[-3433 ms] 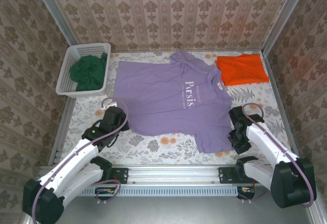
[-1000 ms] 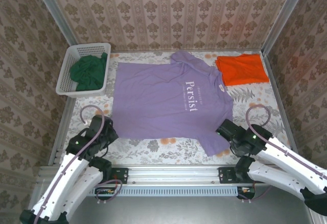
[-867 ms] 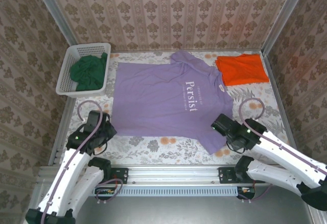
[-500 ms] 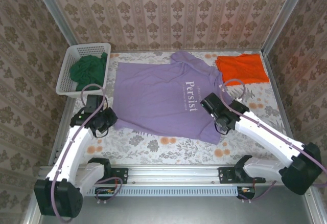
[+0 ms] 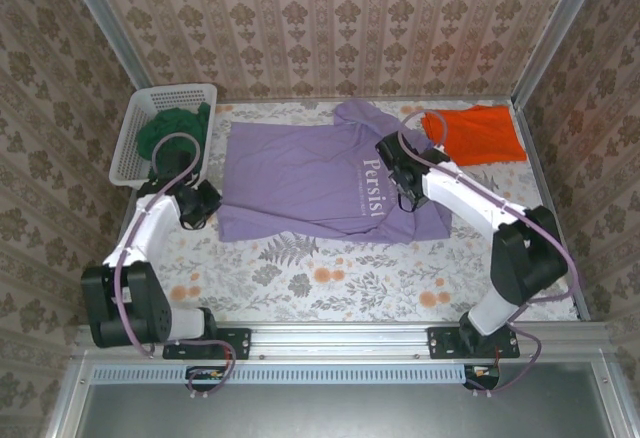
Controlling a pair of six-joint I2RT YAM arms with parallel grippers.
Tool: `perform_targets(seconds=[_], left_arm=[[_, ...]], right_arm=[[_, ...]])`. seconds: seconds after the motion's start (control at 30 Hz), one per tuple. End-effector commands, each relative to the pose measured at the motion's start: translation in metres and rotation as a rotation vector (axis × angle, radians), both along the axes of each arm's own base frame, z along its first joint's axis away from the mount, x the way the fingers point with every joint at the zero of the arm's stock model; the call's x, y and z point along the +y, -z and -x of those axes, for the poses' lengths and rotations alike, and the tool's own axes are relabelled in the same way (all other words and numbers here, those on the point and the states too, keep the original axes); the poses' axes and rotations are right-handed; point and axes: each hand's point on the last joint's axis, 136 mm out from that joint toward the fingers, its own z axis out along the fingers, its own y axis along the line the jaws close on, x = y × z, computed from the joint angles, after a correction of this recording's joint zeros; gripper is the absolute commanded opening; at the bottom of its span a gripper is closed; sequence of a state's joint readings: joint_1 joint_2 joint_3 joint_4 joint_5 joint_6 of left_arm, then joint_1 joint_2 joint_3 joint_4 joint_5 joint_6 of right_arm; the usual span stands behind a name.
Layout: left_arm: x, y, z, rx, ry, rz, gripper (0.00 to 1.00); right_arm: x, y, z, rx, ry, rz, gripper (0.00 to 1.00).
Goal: Fold and stack the t-shirts
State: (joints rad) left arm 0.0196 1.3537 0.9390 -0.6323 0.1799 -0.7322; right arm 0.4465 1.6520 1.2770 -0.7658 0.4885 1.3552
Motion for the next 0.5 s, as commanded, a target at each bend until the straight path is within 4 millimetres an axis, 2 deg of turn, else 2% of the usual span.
perform_targets(seconds=[0.0, 0.2, 0.4, 0.47], left_arm=[[0.0, -0.004, -0.017, -0.006, 0.011, 0.008, 0.0], [-0.006, 0.008, -0.039, 0.031, 0.024, -0.002, 0.01], [-0.005, 0.016, -0.059, 0.055, 0.015, -0.046, 0.02], [-0.004, 0.018, -0.063, 0.07, 0.017, -0.068, 0.11]], right_arm=[[0.004, 0.002, -0.023, 0.018, -0.029, 0.013, 0.0], [0.004, 0.013, -0.051, 0.056, -0.037, 0.018, 0.0], [-0.002, 0.028, -0.067, 0.094, -0.028, 0.027, 0.0], [-0.004, 0.03, -0.073, 0.097, -0.033, 0.029, 0.0]])
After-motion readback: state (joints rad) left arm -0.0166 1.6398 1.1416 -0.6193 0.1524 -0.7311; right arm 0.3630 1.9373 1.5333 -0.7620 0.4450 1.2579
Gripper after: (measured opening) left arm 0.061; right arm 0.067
